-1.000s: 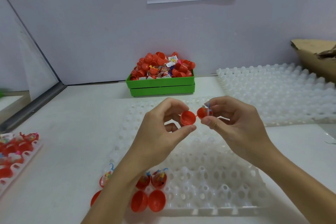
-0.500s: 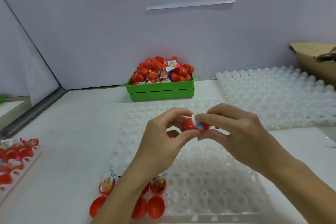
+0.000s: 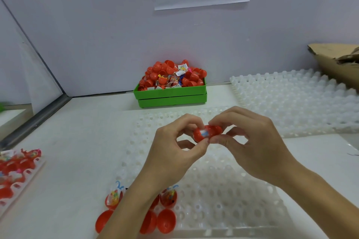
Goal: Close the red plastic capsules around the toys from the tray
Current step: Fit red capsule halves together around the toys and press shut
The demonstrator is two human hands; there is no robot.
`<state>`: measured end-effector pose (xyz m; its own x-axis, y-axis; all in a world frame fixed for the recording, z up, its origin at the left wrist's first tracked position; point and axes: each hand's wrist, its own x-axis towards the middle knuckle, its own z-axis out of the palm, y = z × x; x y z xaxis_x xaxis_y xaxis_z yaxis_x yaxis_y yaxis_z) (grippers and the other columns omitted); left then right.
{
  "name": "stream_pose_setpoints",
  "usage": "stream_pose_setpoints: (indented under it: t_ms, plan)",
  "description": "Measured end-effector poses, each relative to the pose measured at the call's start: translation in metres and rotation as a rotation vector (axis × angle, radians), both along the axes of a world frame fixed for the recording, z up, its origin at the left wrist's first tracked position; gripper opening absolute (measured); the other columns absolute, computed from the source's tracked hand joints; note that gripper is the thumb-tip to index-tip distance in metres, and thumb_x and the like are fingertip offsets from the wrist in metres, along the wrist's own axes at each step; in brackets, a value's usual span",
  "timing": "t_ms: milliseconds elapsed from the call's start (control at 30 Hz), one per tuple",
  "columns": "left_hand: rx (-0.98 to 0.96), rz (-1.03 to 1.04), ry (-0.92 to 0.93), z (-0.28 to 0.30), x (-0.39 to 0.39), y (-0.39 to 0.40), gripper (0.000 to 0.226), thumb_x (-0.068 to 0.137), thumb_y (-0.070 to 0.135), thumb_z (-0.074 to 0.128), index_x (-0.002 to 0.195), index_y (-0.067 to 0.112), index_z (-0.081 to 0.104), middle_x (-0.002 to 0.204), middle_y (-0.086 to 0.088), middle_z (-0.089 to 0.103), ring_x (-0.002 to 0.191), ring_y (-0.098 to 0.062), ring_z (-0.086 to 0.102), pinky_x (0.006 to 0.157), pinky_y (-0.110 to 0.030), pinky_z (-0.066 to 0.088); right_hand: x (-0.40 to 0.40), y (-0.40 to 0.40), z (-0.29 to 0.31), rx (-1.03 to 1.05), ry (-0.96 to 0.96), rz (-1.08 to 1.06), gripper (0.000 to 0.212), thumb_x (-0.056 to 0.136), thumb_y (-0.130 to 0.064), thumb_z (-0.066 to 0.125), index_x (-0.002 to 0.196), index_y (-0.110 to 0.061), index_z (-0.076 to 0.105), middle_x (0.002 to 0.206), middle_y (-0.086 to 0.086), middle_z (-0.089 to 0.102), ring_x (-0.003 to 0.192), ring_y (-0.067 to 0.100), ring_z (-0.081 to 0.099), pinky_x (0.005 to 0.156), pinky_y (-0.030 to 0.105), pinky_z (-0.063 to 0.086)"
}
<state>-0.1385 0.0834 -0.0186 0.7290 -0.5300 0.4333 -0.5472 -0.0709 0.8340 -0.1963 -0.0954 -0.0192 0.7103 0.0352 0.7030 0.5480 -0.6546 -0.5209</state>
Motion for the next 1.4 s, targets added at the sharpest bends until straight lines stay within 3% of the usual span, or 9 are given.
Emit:
stream_pose_setpoints:
  t_ms: [233,400,533,733,867,1000,1133,1267,1400]
  plan:
    - [-0.014,0.001,-0.059,0.0,0.0,0.0,0.018,0.082,0.014,0.071,0.099,0.021,0.069,0.093,0.007,0.066,0.091,-0.019,0.065,0.074,-0.026,0.059,0.002,0.005,-0.006,0.275,0.092,0.038,0.018,0.076,-0.022,0.074,0.092,-0.014,0.072,0.087,0.001,0.067,0.07,0.018,0.07,0.061,0.033,0.059]
    - [-0.029,0.018,-0.104,-0.001,-0.002,-0.003,0.031,0.08,0.011,0.074,0.109,0.022,0.065,0.095,0.009,0.068,0.094,-0.017,0.067,0.079,-0.022,0.058,0.005,0.004,-0.01,0.402,0.13,0.061,0.027,0.074,0.0,0.081,0.088,-0.021,0.071,0.088,0.003,0.071,0.077,0.024,0.072,0.065,0.033,0.059]
    - [-0.023,0.038,-0.098,0.0,-0.001,-0.002,0.03,0.082,0.006,0.075,0.108,0.021,0.069,0.095,0.009,0.07,0.093,-0.013,0.067,0.078,-0.018,0.056,0.004,0.005,-0.01,0.471,0.12,0.121,0.016,0.072,-0.009,0.079,0.087,-0.013,0.073,0.083,-0.002,0.069,0.077,0.018,0.071,0.067,0.025,0.056]
    - [-0.093,0.063,-0.03,0.004,-0.003,-0.001,0.036,0.079,0.003,0.078,0.104,0.028,0.072,0.095,0.007,0.073,0.091,-0.012,0.069,0.075,-0.018,0.056,0.002,0.008,-0.007,0.429,0.072,0.123,0.019,0.07,-0.018,0.077,0.089,-0.014,0.074,0.085,0.006,0.066,0.08,0.023,0.07,0.073,0.039,0.061]
    - [-0.146,0.018,0.006,0.005,-0.005,-0.003,0.029,0.083,0.012,0.073,0.109,0.025,0.071,0.098,0.005,0.073,0.095,-0.019,0.069,0.076,-0.023,0.057,0.003,0.006,-0.007,0.455,0.075,0.123,0.022,0.071,-0.019,0.078,0.089,-0.008,0.073,0.084,0.004,0.067,0.078,0.022,0.071,0.072,0.04,0.061]
    - [-0.128,0.01,-0.048,0.004,-0.006,-0.005,0.014,0.089,0.017,0.065,0.099,0.026,0.064,0.094,0.003,0.069,0.094,-0.025,0.068,0.076,-0.036,0.061,0.004,0.007,-0.009,0.509,0.084,0.13,0.023,0.069,-0.018,0.08,0.087,-0.006,0.071,0.082,0.002,0.07,0.075,0.021,0.073,0.071,0.035,0.06]
    - [-0.06,0.074,-0.211,0.003,-0.004,-0.006,0.013,0.092,0.015,0.061,0.098,0.026,0.066,0.093,0.011,0.068,0.089,-0.015,0.069,0.071,-0.026,0.061,0.004,0.007,-0.009,0.557,0.101,0.151,0.022,0.07,-0.02,0.08,0.087,-0.008,0.071,0.082,0.0,0.073,0.073,0.019,0.074,0.067,0.023,0.056]
    - [-0.035,0.177,-0.437,0.002,-0.004,-0.005,0.017,0.089,0.007,0.065,0.1,0.017,0.073,0.091,0.016,0.068,0.086,-0.001,0.067,0.07,-0.012,0.055,0.004,0.007,-0.009,0.528,0.074,0.134,0.021,0.072,-0.019,0.08,0.088,-0.008,0.073,0.082,0.0,0.071,0.073,0.018,0.073,0.069,0.026,0.058]
    - [-0.057,0.201,-0.292,0.005,-0.007,-0.005,0.014,0.085,0.006,0.067,0.084,0.019,0.071,0.08,0.014,0.068,0.08,-0.006,0.066,0.065,-0.009,0.053,0.005,0.011,-0.012,0.461,0.041,0.125,0.019,0.072,-0.015,0.08,0.09,-0.009,0.075,0.084,0.001,0.066,0.076,0.021,0.073,0.072,0.028,0.059]
